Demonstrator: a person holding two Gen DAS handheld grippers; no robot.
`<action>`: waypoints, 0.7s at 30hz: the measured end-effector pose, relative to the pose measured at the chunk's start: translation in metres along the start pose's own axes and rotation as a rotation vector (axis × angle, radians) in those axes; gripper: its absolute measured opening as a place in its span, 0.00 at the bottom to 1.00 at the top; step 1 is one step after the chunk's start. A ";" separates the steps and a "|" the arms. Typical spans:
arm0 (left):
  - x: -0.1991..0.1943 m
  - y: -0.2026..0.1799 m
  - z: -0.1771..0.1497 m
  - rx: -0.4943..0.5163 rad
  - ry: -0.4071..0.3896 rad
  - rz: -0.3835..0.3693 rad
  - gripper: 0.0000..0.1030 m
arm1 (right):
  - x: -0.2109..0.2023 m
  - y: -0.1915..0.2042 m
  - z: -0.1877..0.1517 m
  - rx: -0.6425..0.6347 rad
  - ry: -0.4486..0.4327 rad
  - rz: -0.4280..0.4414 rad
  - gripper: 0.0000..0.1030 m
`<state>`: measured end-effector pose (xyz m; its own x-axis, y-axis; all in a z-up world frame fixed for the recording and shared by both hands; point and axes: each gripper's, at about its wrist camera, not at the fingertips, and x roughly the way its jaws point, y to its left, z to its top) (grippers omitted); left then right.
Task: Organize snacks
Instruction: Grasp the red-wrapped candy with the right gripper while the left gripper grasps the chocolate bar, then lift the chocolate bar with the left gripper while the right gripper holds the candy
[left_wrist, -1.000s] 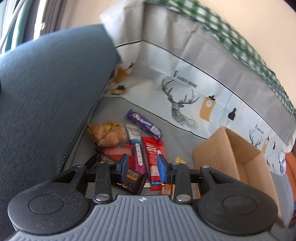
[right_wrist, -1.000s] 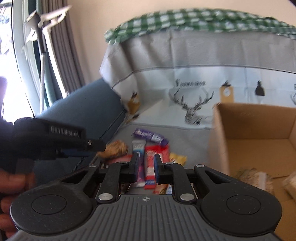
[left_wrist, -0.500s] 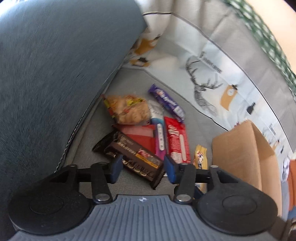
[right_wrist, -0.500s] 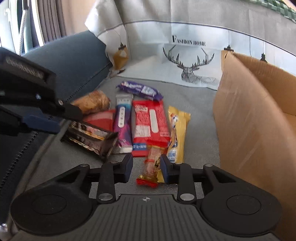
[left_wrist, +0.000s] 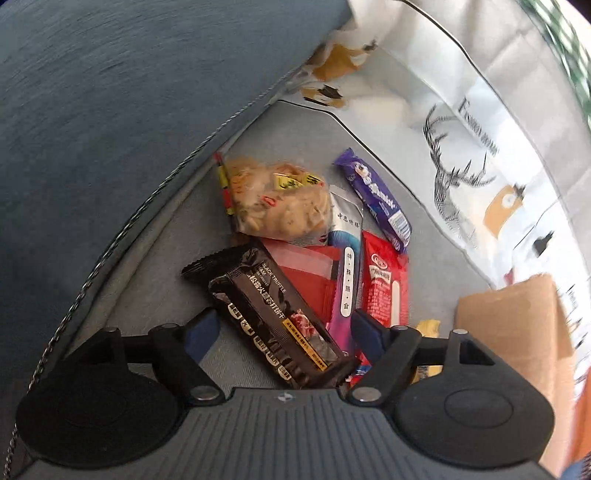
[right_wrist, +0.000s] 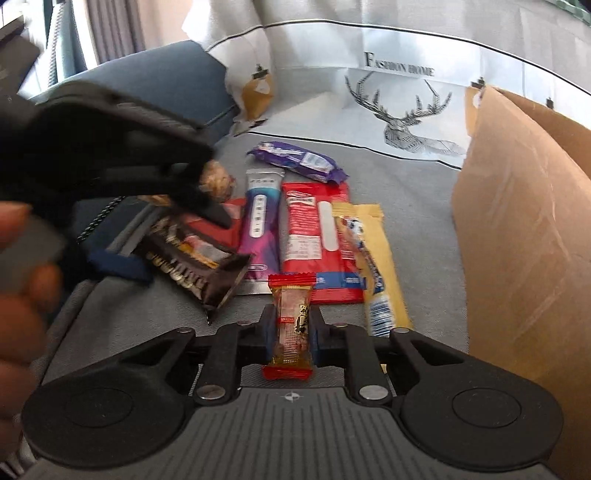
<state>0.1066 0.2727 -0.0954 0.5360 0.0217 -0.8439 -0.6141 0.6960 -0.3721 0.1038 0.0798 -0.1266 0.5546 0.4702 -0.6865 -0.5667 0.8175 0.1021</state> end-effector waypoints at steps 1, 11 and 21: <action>0.000 -0.004 -0.001 0.024 -0.004 0.023 0.76 | -0.001 0.001 0.000 -0.008 0.000 0.007 0.18; -0.023 0.002 -0.009 0.182 -0.006 0.075 0.29 | -0.025 0.004 -0.011 -0.050 0.030 0.104 0.18; -0.045 -0.001 -0.033 0.358 0.040 0.070 0.29 | -0.063 0.013 -0.036 -0.089 0.077 0.118 0.18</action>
<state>0.0636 0.2475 -0.0698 0.4729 0.0548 -0.8794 -0.4030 0.9010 -0.1605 0.0398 0.0487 -0.1083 0.4343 0.5318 -0.7271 -0.6789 0.7237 0.1238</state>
